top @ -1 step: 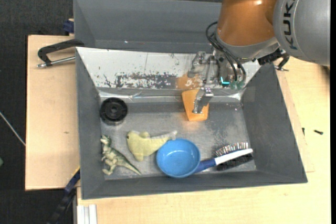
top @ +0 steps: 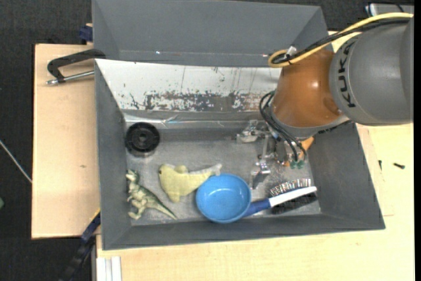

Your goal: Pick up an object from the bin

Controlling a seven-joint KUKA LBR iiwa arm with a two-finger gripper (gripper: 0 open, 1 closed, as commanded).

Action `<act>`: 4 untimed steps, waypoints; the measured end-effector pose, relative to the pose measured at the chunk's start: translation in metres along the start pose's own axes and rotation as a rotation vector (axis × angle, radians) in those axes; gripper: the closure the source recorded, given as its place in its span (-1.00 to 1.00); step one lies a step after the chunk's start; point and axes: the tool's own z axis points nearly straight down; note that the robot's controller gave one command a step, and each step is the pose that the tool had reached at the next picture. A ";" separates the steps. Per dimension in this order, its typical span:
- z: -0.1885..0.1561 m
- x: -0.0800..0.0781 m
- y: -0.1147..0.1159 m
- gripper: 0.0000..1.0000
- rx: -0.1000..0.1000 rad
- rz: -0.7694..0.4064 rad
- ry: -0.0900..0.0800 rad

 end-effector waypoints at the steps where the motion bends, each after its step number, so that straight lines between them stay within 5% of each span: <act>1: -0.026 0.052 0.078 -1.00 -0.003 -0.111 0.008; 2: -0.025 0.052 0.074 1.00 -0.001 -0.103 0.009; 3: -0.025 0.052 0.074 -1.00 -0.001 -0.103 0.008; 4: -0.019 0.040 0.115 -1.00 -0.002 -0.432 0.003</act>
Offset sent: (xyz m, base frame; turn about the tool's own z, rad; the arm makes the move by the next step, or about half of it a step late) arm -0.0588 0.0675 0.0238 -0.1034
